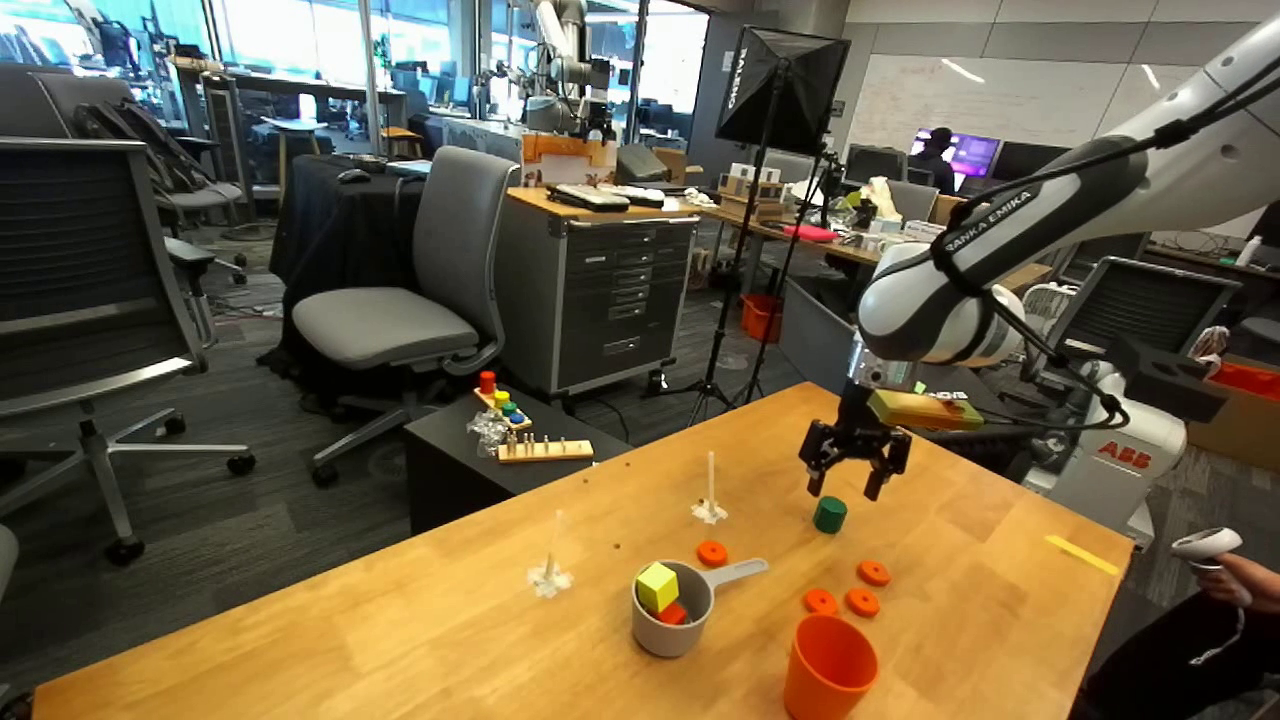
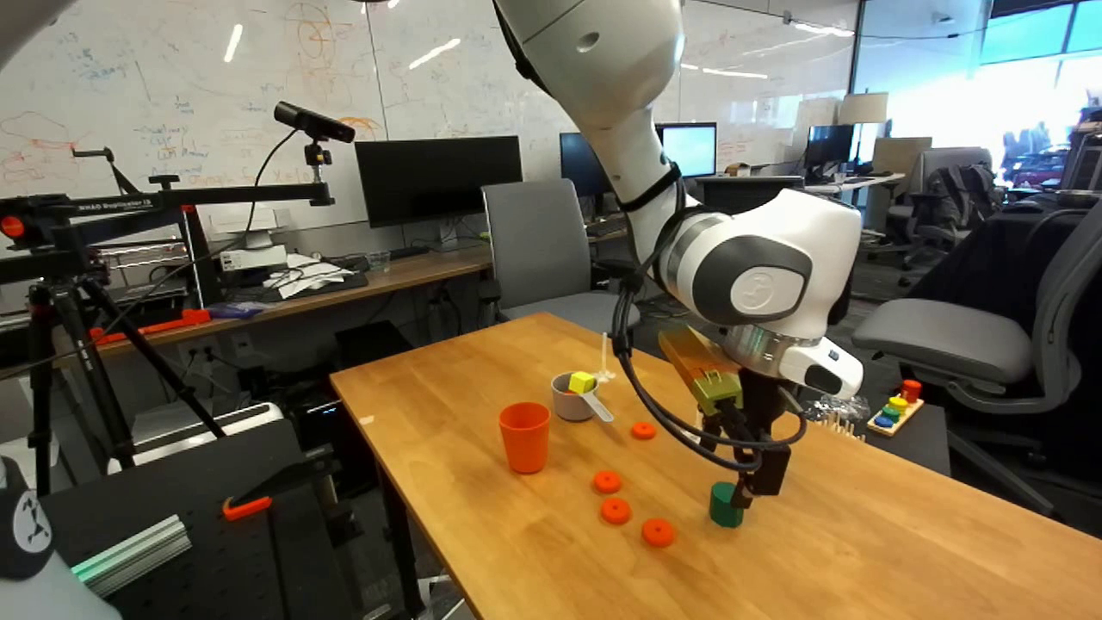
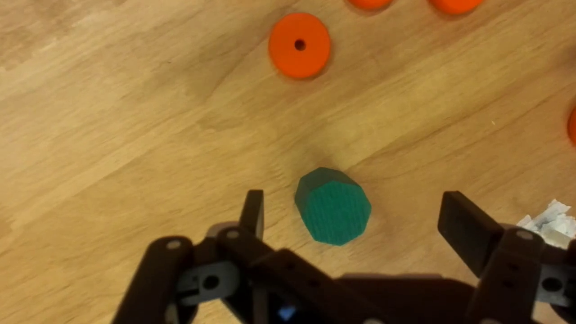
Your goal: Put the blocks in the grey cup
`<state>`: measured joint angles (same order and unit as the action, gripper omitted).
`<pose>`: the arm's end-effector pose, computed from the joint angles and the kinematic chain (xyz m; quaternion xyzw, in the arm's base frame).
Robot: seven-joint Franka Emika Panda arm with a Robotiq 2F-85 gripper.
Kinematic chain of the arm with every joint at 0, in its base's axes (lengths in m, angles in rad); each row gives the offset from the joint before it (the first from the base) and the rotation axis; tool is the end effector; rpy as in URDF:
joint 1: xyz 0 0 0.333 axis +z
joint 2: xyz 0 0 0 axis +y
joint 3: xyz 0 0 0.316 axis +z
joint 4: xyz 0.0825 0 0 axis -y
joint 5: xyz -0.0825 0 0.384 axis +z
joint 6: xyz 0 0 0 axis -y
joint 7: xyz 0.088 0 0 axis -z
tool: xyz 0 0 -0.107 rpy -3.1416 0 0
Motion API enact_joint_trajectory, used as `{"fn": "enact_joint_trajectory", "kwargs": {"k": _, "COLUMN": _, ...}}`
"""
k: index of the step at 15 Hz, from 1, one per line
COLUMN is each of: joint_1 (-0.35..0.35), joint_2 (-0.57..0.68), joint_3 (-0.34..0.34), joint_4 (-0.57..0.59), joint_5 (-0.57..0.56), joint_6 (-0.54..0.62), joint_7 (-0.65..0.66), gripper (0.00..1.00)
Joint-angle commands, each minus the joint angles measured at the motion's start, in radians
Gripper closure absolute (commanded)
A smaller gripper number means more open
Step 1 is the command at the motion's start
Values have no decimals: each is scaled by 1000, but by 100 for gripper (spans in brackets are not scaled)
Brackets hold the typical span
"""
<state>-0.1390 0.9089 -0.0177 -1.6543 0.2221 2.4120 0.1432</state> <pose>0.6423 -0.0995 0.0668 -0.9679 0.2323 0.0742 0.0607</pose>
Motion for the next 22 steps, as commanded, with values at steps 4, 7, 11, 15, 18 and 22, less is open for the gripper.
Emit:
{"fn": "enact_joint_trajectory", "kwargs": {"k": 4, "joint_1": -13, "joint_2": 80, "joint_3": 15, "joint_4": 95, "joint_5": 32, "joint_6": -43, "joint_7": 8, "gripper": 0}}
{"fn": "enact_joint_trajectory", "kwargs": {"k": 7, "joint_1": -12, "joint_2": 98, "joint_3": 15, "joint_4": 116, "joint_5": 31, "joint_6": -48, "joint_7": 8, "gripper": 1}}
{"fn": "enact_joint_trajectory", "kwargs": {"k": 11, "joint_1": -9, "joint_2": 114, "joint_3": 10, "joint_4": 140, "joint_5": 24, "joint_6": -51, "joint_7": 11, "gripper": 38}}
{"fn": "enact_joint_trajectory", "kwargs": {"k": 15, "joint_1": -8, "joint_2": 123, "joint_3": 9, "joint_4": 156, "joint_5": 23, "joint_6": -54, "joint_7": 11, "gripper": 70}}
{"fn": "enact_joint_trajectory", "kwargs": {"k": 18, "joint_1": -6, "joint_2": 117, "joint_3": 12, "joint_4": 157, "joint_5": 22, "joint_6": -56, "joint_7": 7, "gripper": 81}}
{"fn": "enact_joint_trajectory", "kwargs": {"k": 22, "joint_1": 6, "joint_2": 58, "joint_3": 42, "joint_4": 110, "joint_5": 27, "joint_6": -35, "joint_7": -15, "gripper": 81}}
